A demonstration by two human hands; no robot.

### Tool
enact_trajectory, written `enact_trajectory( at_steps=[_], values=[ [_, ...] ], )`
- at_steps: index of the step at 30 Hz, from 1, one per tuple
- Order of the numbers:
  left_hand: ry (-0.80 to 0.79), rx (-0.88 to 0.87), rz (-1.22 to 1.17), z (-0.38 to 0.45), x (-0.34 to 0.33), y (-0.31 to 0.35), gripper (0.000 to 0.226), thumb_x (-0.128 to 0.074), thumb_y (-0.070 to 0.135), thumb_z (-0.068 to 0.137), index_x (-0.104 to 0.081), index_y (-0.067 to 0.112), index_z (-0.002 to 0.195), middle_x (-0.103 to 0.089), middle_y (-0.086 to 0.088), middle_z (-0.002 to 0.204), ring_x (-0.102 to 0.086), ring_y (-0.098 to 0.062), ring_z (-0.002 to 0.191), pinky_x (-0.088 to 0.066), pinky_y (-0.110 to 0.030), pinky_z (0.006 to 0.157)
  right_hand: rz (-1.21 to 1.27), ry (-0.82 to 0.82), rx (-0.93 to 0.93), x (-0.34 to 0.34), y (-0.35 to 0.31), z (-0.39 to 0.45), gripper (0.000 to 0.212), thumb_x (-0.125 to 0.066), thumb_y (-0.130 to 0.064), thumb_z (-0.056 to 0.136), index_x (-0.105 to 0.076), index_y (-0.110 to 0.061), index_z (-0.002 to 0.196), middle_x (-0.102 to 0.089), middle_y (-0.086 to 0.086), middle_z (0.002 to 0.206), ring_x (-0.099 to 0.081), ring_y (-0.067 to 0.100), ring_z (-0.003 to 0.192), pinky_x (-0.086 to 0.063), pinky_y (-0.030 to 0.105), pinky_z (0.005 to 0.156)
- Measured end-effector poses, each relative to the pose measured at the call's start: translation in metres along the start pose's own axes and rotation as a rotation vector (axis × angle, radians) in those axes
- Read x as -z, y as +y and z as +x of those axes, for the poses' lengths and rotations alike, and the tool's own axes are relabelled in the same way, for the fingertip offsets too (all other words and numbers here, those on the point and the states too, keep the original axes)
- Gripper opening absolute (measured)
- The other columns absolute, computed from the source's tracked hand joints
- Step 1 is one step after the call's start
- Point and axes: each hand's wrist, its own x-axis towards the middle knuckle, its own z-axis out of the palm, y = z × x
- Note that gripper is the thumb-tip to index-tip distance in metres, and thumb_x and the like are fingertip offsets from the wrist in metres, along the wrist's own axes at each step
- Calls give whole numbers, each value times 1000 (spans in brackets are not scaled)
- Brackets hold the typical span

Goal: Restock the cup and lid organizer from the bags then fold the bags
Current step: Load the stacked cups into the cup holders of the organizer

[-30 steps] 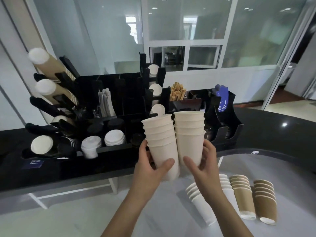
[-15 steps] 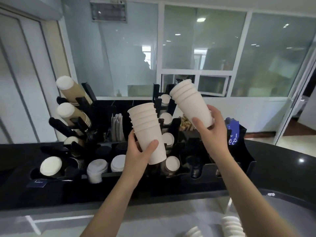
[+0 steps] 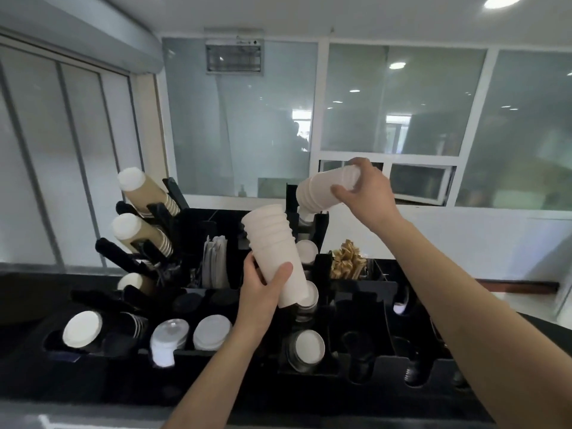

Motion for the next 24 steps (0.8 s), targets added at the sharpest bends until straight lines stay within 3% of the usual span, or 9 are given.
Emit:
enact_trajectory(
  at_steps=[5, 8, 16, 24],
  values=[
    [29, -4, -13, 24, -1, 6, 64, -77, 29, 91, -42, 28, 145, -69, 8, 127, -68, -4, 109, -56, -32, 94, -57, -39, 59, -10, -12, 23, 74, -72, -42, 88, -41, -30, 154, -50, 9, 139, -53, 32, 121, -55, 44, 96],
    [17, 17, -31, 34, -4, 8, 63, -75, 29, 92, -42, 27, 145, -69, 8, 124, -69, -1, 106, -54, -27, 90, -67, -50, 73, -15, -16, 27, 77, -70, -42, 87, -37, -32, 156, -49, 10, 142, -50, 35, 126, -56, 51, 98],
    [-24, 25, -37, 49, -8, 8, 56, -74, 26, 93, -45, 30, 140, -70, 11, 121, -69, 1, 103, -53, -25, 88, -90, -29, 100, -25, -19, 24, 75, -79, -30, 86, -40, -18, 149, -57, 11, 140, -53, 32, 125, -51, 43, 99],
    [-104, 38, 13, 62, -7, 6, 80, -76, 49, 76, -43, 33, 146, -69, 15, 124, -68, -2, 108, -54, -33, 97, -166, -115, 96, -56, -3, 24, 74, -82, -26, 85, -45, -20, 149, -55, 11, 144, -50, 35, 129, -48, 49, 106]
  ],
)
